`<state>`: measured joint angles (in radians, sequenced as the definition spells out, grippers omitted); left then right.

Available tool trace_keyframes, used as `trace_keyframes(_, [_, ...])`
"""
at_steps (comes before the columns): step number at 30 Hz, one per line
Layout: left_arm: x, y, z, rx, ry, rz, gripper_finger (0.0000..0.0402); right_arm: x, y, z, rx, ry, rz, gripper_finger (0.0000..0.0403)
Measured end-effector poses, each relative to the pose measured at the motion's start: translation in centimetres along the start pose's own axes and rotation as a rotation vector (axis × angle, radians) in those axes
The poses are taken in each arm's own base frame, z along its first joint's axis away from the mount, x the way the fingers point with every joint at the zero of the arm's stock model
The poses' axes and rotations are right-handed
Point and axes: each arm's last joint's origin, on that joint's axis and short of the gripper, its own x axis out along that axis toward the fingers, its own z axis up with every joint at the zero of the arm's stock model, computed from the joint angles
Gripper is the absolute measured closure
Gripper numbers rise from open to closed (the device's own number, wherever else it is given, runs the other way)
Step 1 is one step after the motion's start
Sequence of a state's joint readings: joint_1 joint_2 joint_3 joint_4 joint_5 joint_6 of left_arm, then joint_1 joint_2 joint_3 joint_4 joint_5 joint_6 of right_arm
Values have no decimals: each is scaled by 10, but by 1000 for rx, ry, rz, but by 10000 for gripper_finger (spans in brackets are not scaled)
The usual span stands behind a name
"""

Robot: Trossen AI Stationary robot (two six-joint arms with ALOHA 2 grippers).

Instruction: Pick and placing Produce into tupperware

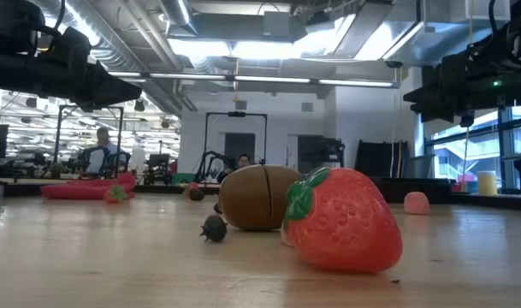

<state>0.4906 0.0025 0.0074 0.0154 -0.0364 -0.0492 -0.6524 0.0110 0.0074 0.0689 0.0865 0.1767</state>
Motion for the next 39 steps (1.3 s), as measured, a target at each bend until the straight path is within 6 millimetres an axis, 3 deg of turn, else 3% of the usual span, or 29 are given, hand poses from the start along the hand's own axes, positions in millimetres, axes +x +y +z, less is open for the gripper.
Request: trace_keyframes(39, [0, 0, 0, 0, 0, 0, 361, 0, 0, 0, 1, 0, 0, 176])
